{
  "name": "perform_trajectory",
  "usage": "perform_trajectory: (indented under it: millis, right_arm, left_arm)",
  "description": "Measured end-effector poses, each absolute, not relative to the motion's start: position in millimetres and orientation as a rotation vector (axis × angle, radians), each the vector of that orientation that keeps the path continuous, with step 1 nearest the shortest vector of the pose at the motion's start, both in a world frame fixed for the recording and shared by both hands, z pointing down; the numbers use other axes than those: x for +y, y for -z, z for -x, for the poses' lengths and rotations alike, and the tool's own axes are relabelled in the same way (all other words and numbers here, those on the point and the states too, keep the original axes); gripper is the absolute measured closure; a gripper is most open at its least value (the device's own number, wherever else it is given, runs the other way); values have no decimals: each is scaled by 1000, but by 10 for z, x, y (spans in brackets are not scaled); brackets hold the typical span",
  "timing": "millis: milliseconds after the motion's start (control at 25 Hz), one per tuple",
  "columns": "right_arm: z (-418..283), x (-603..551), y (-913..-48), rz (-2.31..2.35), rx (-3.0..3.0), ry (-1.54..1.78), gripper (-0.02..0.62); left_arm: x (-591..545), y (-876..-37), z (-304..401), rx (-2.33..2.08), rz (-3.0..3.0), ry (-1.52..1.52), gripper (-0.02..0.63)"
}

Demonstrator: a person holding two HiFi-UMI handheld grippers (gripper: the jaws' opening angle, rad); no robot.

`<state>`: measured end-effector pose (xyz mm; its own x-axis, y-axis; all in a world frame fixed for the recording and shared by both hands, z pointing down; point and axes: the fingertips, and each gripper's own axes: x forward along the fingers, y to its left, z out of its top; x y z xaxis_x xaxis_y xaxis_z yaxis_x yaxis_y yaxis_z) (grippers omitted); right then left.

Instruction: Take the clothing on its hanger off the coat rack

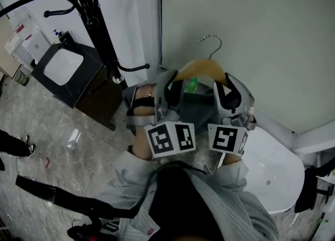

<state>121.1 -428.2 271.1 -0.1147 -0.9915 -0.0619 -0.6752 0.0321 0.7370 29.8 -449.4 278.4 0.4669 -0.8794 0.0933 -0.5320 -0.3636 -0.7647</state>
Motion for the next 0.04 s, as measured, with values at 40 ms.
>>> perform_trajectory:
  millis: [40]
  right_arm:
    - [-1251,-4249,-2696,-1695,-1827,873,485]
  left_arm:
    - [-4475,-2778,-353,1150,2053,654,500]
